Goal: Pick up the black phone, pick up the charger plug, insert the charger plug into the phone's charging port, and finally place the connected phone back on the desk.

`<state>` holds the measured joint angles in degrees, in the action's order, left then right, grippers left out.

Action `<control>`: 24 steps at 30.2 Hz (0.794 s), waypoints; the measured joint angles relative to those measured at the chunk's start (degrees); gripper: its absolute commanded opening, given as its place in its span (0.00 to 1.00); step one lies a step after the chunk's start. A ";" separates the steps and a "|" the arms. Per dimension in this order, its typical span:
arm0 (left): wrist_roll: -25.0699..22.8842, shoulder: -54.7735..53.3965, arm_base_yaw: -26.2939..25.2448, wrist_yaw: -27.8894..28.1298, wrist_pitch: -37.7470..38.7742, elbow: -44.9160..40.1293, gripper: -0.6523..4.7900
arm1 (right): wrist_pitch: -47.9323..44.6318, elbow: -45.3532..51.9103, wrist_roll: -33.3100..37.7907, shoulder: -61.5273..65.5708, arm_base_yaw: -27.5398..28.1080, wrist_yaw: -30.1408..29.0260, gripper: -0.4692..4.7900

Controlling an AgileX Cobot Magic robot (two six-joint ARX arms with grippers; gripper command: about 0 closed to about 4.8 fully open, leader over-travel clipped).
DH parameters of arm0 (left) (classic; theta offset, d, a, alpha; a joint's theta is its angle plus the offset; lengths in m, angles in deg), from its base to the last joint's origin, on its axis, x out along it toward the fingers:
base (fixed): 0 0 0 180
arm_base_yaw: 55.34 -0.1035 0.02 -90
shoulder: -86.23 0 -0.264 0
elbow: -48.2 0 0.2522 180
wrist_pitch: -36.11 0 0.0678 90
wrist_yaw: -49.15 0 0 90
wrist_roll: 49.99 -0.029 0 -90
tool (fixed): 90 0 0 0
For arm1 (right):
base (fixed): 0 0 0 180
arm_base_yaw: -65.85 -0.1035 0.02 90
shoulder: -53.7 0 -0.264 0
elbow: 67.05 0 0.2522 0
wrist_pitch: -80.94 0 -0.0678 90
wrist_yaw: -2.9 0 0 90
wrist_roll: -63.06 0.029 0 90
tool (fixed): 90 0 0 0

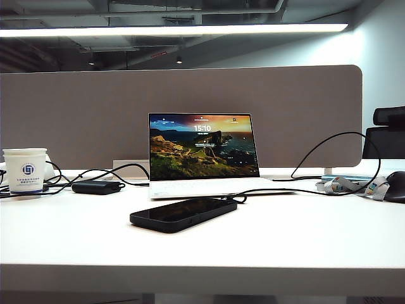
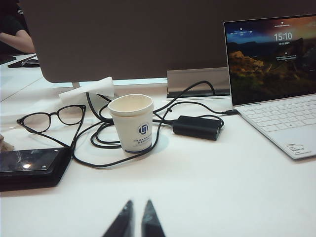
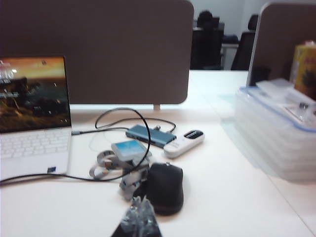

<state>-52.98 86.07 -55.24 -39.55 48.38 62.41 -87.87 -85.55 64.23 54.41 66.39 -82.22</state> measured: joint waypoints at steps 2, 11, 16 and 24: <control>0.00 0.00 0.00 0.00 0.00 0.00 0.17 | -0.04 1.27 0.00 -0.52 0.57 -0.07 0.09; 0.00 -0.04 0.00 0.00 0.00 0.00 0.17 | 1.73 4.22 -0.04 -0.55 0.70 -3.43 0.09; 0.00 -0.04 0.00 -0.02 0.00 0.00 0.17 | 1.73 4.22 -0.04 -0.55 0.70 -3.43 0.09; 0.00 -0.04 0.00 0.00 0.00 0.00 0.17 | 1.73 4.22 -0.02 -0.55 0.70 -3.43 0.09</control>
<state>-52.98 86.03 -55.24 -39.55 48.38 62.41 -86.14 -81.33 64.20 53.86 67.08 -85.65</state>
